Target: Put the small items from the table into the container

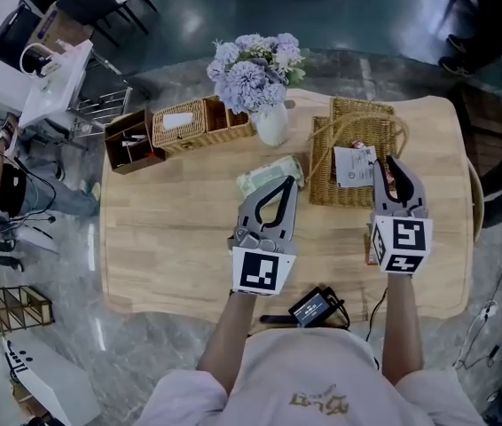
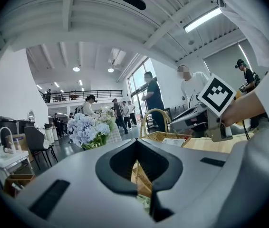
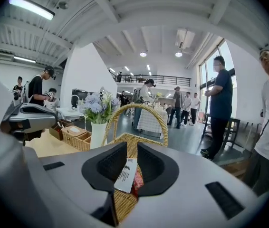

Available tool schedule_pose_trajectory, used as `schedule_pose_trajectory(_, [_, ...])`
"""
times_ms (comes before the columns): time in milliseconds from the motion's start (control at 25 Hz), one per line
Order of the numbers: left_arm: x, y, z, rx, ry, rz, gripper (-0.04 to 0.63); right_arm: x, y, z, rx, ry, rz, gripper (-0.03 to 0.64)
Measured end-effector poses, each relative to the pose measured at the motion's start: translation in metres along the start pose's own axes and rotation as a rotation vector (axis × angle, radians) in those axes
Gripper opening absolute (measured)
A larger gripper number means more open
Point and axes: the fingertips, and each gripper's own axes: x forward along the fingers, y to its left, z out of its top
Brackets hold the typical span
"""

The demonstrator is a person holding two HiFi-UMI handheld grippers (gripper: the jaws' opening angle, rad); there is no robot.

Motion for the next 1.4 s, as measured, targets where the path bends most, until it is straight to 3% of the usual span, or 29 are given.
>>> schedule_pose_trajectory(400, [-0.046, -0.009, 0.031, 0.017, -0.036, 0.083, -0.008, -0.069, 0.04, 0.001, 0.039, -0.088, 0.077, 0.066])
schedule_pose_trajectory(640, [-0.07, -0.02, 0.044, 0.004, -0.047, 0.119, -0.008, -0.109, 0.048, 0.028, 0.078, -0.23, 0.121, 0.027])
schedule_pose_trajectory(1000, [-0.097, -0.045, 0.079, 0.015, -0.108, 0.118, -0.008, -0.169, 0.045, 0.05, 0.064, -0.352, 0.137, 0.023])
schedule_pose_trajectory(1280, [-0.115, -0.062, 0.09, 0.059, -0.147, 0.112, -0.008, -0.192, 0.041, 0.046, 0.072, -0.371, 0.135, 0.025])
schedule_pose_trajectory(1400, [-0.114, -0.066, 0.089, 0.026, -0.139, 0.108, -0.008, -0.197, 0.035, 0.045, 0.068, -0.368, 0.123, 0.025])
